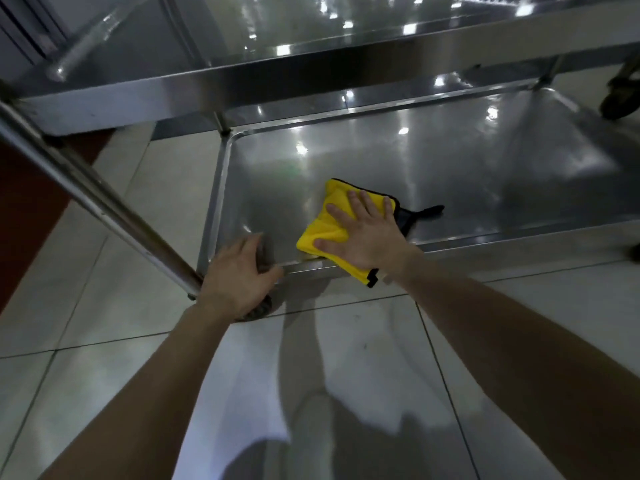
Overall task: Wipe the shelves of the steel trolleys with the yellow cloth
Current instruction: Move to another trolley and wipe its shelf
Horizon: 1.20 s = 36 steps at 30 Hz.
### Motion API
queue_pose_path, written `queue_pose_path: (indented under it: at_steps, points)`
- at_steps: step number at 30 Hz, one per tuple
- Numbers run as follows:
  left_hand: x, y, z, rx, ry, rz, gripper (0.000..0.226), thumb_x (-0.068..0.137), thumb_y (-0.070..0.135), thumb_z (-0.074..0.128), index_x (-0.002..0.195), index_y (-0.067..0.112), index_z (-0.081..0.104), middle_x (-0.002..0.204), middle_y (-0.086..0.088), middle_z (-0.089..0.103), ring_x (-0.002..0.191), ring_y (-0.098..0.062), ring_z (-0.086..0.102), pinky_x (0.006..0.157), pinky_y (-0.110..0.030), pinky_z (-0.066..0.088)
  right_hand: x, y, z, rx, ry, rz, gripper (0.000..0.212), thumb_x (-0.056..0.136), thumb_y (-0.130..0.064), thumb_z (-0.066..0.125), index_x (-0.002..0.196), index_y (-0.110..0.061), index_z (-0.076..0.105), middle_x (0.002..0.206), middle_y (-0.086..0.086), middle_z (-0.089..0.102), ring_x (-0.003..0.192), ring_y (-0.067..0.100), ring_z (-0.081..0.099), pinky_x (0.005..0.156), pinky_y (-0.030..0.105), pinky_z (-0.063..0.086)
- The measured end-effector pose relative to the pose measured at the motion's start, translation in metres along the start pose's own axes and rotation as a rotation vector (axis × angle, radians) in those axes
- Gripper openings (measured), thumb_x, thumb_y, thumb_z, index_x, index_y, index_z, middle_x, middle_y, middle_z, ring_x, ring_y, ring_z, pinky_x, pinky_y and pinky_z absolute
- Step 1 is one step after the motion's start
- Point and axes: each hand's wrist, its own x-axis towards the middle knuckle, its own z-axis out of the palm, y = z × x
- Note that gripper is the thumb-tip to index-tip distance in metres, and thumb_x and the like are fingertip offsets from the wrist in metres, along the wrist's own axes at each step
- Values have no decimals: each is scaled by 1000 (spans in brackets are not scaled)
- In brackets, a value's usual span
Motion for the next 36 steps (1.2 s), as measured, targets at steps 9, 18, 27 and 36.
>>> queue_pose_path:
  at_steps: [9,18,27,36]
  points:
    - [42,56,-18,51,-234,55,129,42,104,68,151,38,50,150,4,46,139,-26,48,113,-45,48,-1,124,-36,-21,19,172,117,63,-115,13,164,-57,7,180,-4,-8,166,24,-11,127,66,-12]
    - [47,59,-10,138,-219,85,121,52,103,70,151,40,44,150,4,44,137,-27,47,109,-44,47,94,139,-60,-45,10,305,120,64,-111,10,167,-49,11,179,10,-11,164,37,-14,119,78,-13]
    - [45,60,-9,145,-206,87,115,55,99,72,149,37,46,151,5,44,138,-27,45,108,-42,48,174,-10,-37,-81,-73,-59,99,83,-97,26,168,-48,14,180,5,-8,165,33,-12,120,77,-11]
    - [44,68,-13,88,-238,75,127,38,106,56,146,39,49,141,2,48,133,-31,50,110,-47,49,45,44,-36,-79,-82,-167,94,81,-95,21,166,-54,14,180,-7,-8,165,19,-12,127,67,-10]
